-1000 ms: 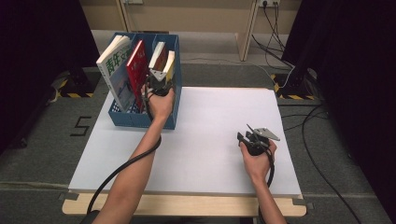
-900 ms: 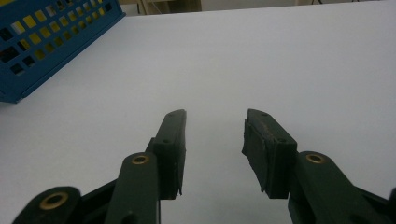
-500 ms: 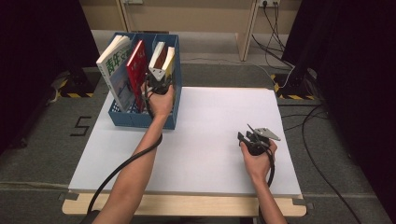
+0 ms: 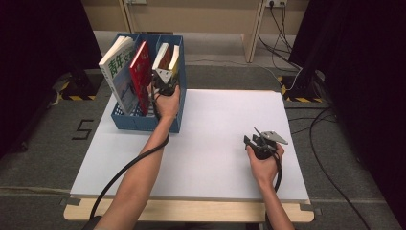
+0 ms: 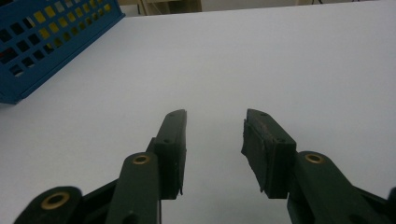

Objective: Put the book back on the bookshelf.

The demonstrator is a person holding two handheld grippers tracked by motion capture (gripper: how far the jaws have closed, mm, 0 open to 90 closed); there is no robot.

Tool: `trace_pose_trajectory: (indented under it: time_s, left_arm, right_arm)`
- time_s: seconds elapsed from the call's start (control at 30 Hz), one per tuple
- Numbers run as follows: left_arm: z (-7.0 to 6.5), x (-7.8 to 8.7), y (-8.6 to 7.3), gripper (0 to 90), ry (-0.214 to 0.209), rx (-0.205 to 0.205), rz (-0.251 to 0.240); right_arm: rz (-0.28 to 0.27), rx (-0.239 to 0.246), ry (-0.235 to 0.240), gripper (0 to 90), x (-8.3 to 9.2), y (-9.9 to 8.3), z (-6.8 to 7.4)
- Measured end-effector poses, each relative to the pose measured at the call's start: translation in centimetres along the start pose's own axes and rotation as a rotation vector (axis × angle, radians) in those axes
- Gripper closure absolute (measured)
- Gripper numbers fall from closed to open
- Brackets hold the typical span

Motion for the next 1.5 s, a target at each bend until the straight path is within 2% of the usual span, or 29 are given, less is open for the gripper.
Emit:
trace_pose_trajectory:
  time_s: [0.17,0.5,0.6,0.67,0.83,0.9,1.03,1.17,1.2,1.3,1.5]
  left_arm:
    - [-0.1,-0.2,-0.7,75.5,0.014,0.001,0.019]
    - [-0.3,0.0,-0.8,72.5,-0.001,0.001,0.018]
    - [-0.4,0.3,-0.6,68.7,-0.016,0.015,0.017]
    - [-0.4,1.0,-0.1,66.7,-0.029,0.038,0.022]
    - [-0.5,1.5,0.1,65.6,-0.043,0.056,0.065]
    - [-0.3,1.3,-0.1,66.2,-0.044,0.074,0.096]
    - [0.0,0.9,-0.3,69.4,-0.041,0.087,0.123]
    - [0.1,0.7,-0.3,72.0,-0.035,0.082,0.148]
    - [0.0,0.7,-0.1,72.5,-0.026,0.065,0.166]
    - [-0.2,0.6,0.0,73.8,-0.022,0.054,0.181]
    - [0.1,0.5,-0.1,75.9,-0.028,0.053,0.144]
  right_arm:
    - [0.002,-0.003,0.003,59.6,-0.1,-0.1,0.0]
    - [0.002,-0.006,-0.001,59.6,0.1,0.0,0.0]
    - [0.001,-0.007,-0.002,59.6,0.0,0.0,-0.1]
    - [0.002,-0.006,-0.001,59.6,0.1,0.0,0.0]
    - [0.001,-0.006,-0.001,59.5,0.1,0.0,0.0]
    - [-0.003,0.0,0.001,59.6,0.1,0.1,0.0]
    - [0.005,-0.006,0.0,59.4,0.1,0.0,0.0]
    - [0.008,-0.005,0.003,59.4,0.0,-0.1,0.0]
    - [0.01,-0.004,0.003,59.4,0.0,-0.1,0.0]
    - [0.014,-0.006,0.002,59.4,0.0,-0.1,0.0]
    - [0.014,-0.007,0.001,59.4,-0.1,-0.2,-0.1]
Point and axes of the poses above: each handheld gripper's, and its own axes: x roughly backward along the jaws, y roughly out of its top, z roughly to its left, the point moved 4 cm from there along -x, roughly forward along the jaws, and after that the axes turned 8 degrees about -y, right-handed, at the moved point
